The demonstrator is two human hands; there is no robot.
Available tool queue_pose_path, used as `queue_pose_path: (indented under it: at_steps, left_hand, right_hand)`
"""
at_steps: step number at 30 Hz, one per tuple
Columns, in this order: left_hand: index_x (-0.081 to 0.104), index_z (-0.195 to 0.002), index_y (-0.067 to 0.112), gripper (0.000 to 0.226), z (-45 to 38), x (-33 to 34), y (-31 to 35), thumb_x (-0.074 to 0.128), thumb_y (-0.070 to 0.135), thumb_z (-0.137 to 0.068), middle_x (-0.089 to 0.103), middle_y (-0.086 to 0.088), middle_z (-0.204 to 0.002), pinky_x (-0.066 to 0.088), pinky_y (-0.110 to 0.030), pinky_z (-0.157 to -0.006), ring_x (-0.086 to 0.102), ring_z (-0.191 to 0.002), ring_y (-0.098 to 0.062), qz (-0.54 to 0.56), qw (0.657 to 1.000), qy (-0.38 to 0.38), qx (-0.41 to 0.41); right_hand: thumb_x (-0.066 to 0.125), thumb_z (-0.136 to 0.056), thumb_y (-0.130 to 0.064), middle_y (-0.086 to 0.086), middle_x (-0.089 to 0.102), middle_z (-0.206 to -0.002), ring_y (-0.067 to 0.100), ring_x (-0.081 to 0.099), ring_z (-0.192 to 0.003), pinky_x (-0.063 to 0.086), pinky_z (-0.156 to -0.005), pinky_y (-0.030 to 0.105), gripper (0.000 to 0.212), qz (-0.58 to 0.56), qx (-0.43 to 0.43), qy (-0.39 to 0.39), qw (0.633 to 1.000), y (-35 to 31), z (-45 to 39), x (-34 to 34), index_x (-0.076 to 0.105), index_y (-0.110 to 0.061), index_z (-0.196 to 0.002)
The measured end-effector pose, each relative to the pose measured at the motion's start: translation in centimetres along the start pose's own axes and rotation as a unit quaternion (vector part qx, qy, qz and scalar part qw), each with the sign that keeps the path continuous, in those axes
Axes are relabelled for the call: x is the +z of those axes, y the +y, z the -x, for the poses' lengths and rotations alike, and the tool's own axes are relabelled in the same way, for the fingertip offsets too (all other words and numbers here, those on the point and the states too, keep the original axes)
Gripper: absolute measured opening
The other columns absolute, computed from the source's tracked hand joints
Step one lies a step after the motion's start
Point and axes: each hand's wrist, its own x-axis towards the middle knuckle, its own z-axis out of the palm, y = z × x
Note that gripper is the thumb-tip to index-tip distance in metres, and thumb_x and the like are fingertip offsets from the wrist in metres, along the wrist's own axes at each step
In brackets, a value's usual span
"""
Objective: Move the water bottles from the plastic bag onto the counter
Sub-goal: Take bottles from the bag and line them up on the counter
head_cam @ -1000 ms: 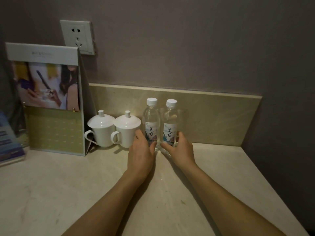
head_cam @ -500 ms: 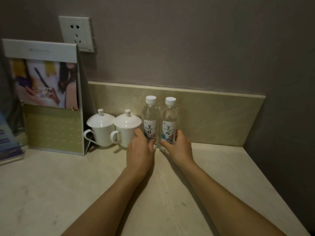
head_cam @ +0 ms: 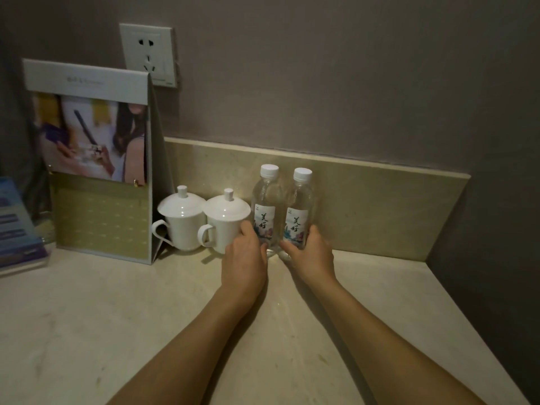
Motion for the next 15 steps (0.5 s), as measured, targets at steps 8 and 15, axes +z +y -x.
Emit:
queue_pose_path:
  at_steps: [8,15]
  left_hand:
    - [0.042,-0.101,0.012,0.021,-0.31,0.12,-0.26,0.059,0.022,-0.096,0.070,-0.015,-0.104,0.050,-0.041,-0.068,0.066,-0.094,-0.036,-0.001,1.000,-0.003,0.010]
    - [0.044,-0.107,0.010,0.021,-0.44,0.24,-0.35,0.059,0.022,-0.096,0.071,-0.015,-0.104,0.054,-0.044,-0.072,0.067,-0.094,-0.036,-0.020,0.999,-0.004,0.026]
  right_hand:
    - [0.072,-0.084,-0.042,0.005,0.061,-0.122,0.026,0.059,-0.111,0.052,-0.088,0.049,0.046,0.002,-0.002,0.003,1.000,0.05,0.05,0.22,0.050,-0.018,-0.116]
    - [0.069,-0.087,-0.039,0.004,0.059,-0.119,0.023,0.058,-0.104,0.049,-0.080,0.038,0.036,0.017,-0.008,0.011,1.000,0.05,0.19,0.45,0.047,-0.020,-0.108]
